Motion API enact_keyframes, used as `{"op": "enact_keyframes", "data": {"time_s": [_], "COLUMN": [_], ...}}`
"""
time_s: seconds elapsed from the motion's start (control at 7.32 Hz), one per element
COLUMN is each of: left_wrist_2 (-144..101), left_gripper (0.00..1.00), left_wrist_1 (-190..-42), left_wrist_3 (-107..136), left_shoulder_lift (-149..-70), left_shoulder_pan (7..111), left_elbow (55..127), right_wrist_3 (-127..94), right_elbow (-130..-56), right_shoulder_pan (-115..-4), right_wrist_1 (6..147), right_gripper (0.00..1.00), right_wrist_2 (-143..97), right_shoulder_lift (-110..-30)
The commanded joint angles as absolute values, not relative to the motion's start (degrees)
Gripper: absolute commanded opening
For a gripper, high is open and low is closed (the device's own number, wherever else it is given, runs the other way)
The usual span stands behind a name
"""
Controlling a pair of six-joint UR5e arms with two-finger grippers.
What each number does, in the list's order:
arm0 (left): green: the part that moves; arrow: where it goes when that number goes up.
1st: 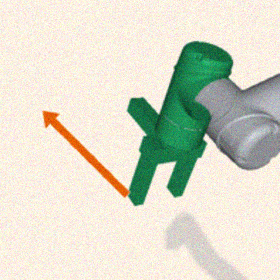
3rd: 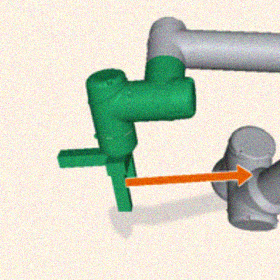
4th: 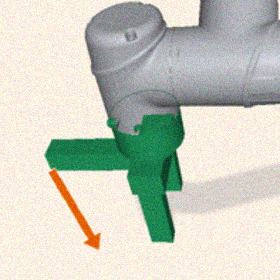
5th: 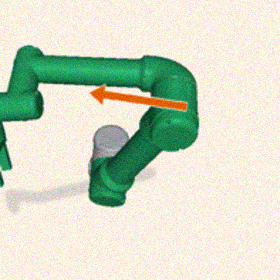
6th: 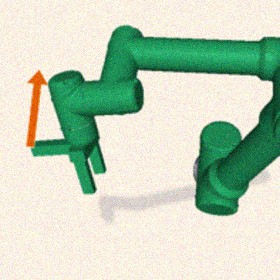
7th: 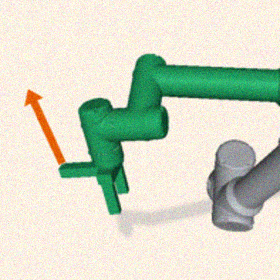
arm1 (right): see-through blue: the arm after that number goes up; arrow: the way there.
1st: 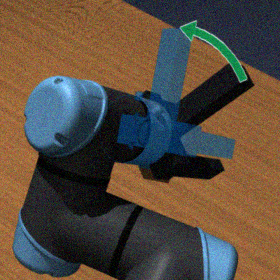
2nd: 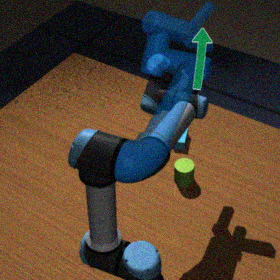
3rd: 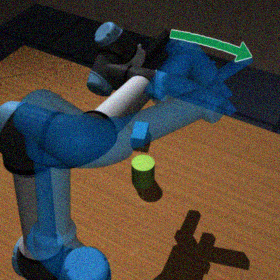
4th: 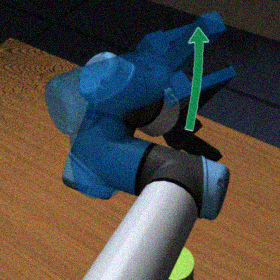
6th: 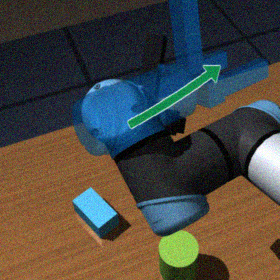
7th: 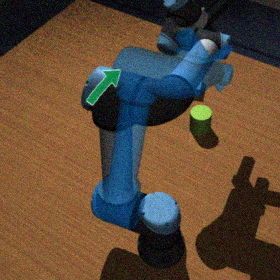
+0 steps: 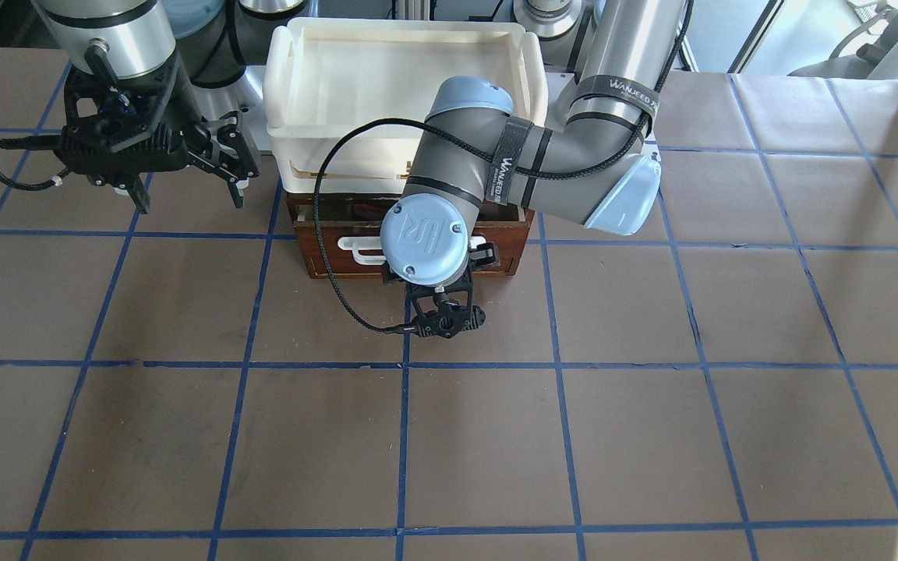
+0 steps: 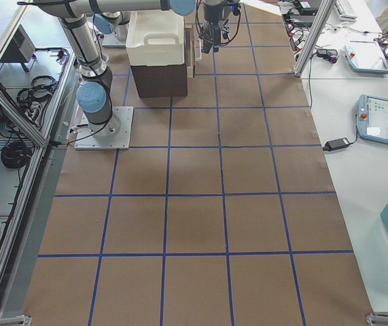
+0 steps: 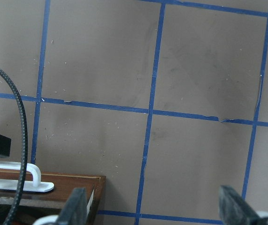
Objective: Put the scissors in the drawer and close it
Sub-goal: 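Press the left gripper against the drawer front to seat it shut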
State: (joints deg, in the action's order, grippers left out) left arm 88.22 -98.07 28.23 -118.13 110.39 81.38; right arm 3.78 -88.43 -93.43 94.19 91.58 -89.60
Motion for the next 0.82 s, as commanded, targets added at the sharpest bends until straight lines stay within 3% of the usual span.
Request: {"op": "enact_keyframes", "data": {"time_s": [0.0,0.68], "left_wrist_2": [88.24,88.24], "left_gripper": [1.0,1.0], "left_wrist_1": [-98.88,-101.86], "left_wrist_3": [28.3,28.3], "left_shoulder_lift": [-118.39,-118.3], "left_shoulder_pan": [110.74,110.92], "left_elbow": [81.39,81.47], "right_wrist_3": [3.78,3.78], "right_elbow": [-88.42,-88.42], "right_shoulder_pan": [-93.43,-93.43], "right_wrist_1": [94.22,94.22], "right_gripper": [1.0,1.0], "right_wrist_2": [91.58,91.58], "right_shoulder_lift": [-89.65,-89.65]}}
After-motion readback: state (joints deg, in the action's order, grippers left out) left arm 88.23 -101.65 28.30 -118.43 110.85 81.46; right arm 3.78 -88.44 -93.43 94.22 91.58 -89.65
